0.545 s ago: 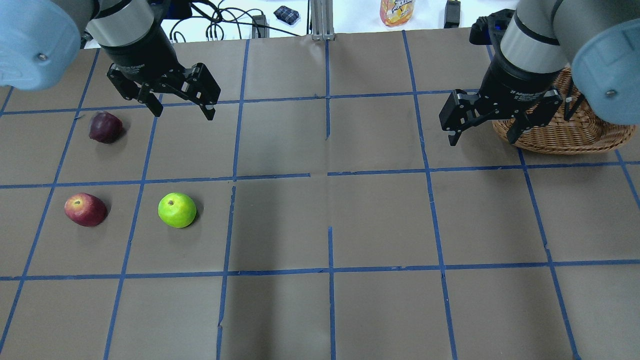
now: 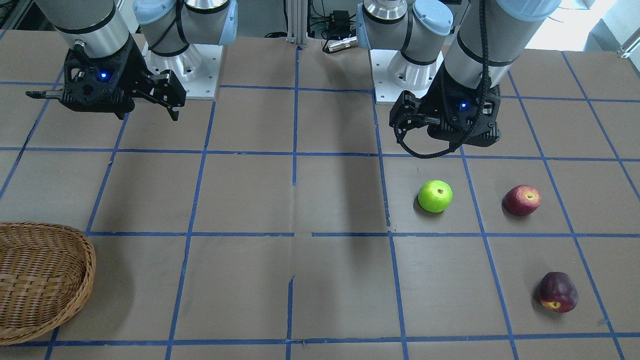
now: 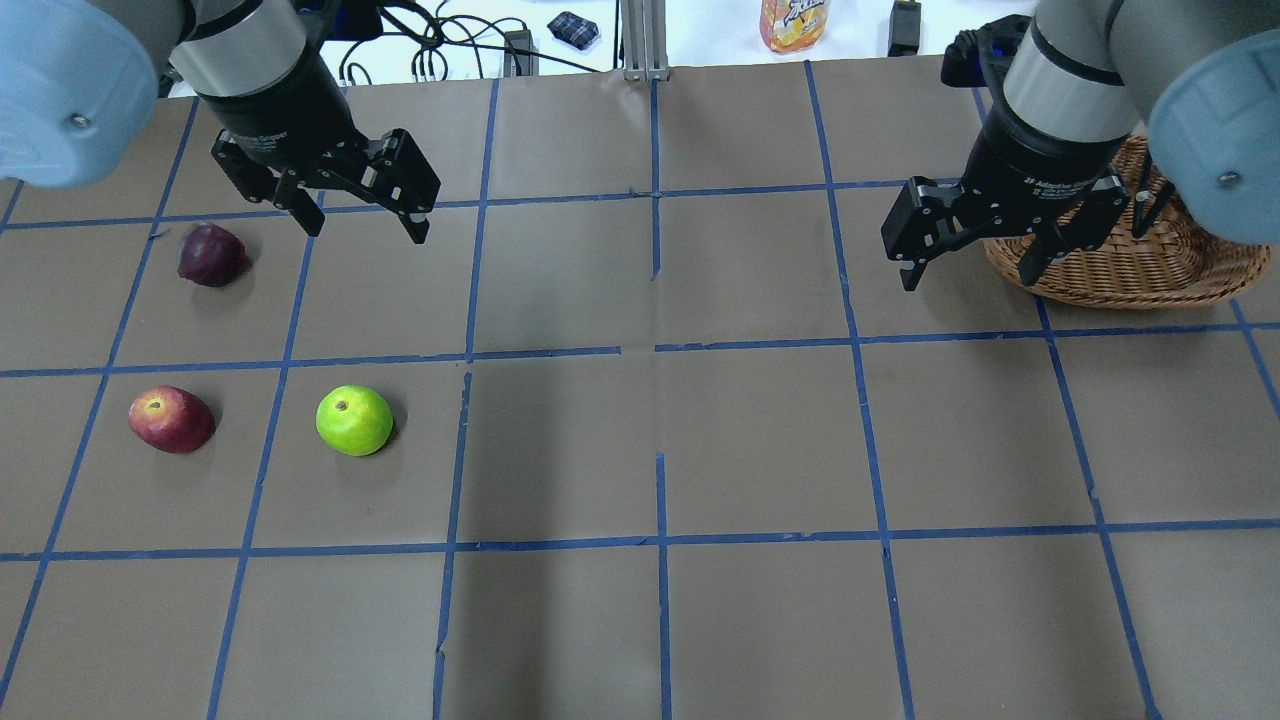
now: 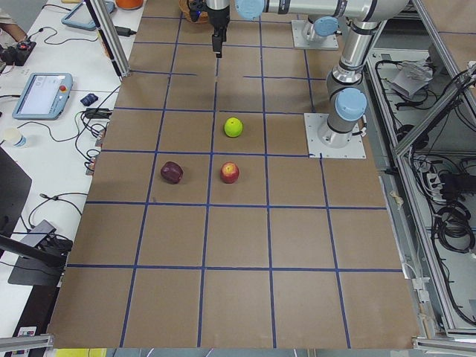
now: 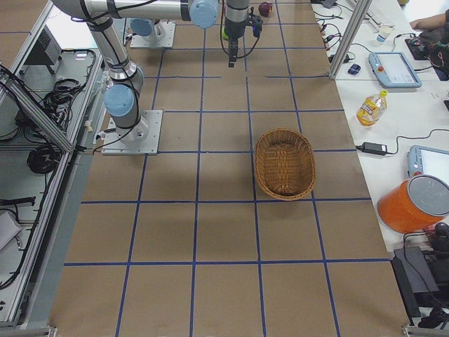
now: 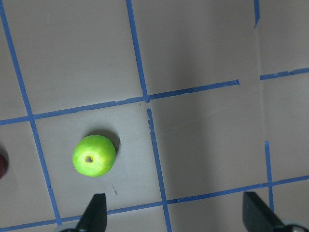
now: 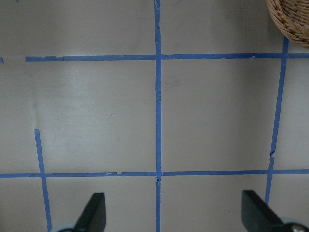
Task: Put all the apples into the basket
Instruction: 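Lower the left gripper over the green apple and close on it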
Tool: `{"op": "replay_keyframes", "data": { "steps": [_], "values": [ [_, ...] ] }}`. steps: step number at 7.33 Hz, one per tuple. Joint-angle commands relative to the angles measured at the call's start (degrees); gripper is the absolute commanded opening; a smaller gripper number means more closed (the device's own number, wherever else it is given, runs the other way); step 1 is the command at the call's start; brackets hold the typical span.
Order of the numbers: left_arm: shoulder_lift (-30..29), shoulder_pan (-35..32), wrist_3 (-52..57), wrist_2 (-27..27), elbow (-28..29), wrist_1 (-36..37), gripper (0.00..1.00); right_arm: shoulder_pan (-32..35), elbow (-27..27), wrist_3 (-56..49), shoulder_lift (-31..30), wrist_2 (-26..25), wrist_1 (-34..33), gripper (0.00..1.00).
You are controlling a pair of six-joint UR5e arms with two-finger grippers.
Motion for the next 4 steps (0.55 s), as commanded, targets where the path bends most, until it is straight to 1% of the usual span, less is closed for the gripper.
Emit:
{"op": "replay_keyframes", "data": {
  "steps": [1,2,4],
  "values": [
    [0.61,4.48,4.47,0.65,-4.36,0.82,1.0,0.0,0.08,0.0,-0.02,-0.03,-0.02,1.0],
    [0.97,8.25,9.89,0.65,-9.26,4.56,1.0,0.0,0.78,0.09,-0.02,-0.21,-0.37,1.0],
    [2.29,11.35,11.34,0.65,-19.72,14.92,1.0,0.0,0.96,0.09,-0.02,-0.21,-0.46,1.0]
  ]
}}
